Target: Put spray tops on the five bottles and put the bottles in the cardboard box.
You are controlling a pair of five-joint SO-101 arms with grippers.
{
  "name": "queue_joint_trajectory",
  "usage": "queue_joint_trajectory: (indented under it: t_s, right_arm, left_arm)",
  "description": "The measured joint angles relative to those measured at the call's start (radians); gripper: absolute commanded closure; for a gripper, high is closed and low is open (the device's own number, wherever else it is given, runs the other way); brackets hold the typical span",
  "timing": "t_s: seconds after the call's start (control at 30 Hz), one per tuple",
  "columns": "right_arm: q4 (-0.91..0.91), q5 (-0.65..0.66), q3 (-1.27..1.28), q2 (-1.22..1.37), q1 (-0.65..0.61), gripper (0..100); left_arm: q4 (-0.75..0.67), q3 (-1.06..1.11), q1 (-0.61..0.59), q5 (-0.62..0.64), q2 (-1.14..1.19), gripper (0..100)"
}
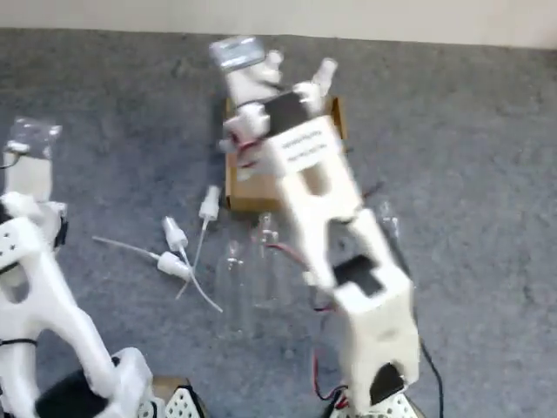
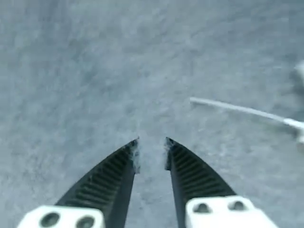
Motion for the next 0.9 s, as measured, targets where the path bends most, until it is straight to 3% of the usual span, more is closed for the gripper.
queue_joint_trajectory:
  t_s: [0.13, 0.23, 0.47, 0.9]
  right_arm:
    - [0.0, 0.147, 0.328, -0.262, 0.193, 86.5]
    - [-0.029, 0.233, 0.54, -0.417, 0.351, 81.3]
    - [-0.241, 0.328, 0.881, -0.473, 0.624, 78.9]
    - [-0.454, 0.333, 1.152, -0.44, 0.671, 78.9]
  left_arm:
    - [0.044, 0.0, 0.126, 0.074, -0.052, 93]
    - [0.049, -0.002, 0.249, 0.146, -0.037, 86]
    - [0.035, -0.048, 0.499, 0.325, 0.137, 82]
    - [0.011, -0.322, 0.674, 0.493, 0.509, 82]
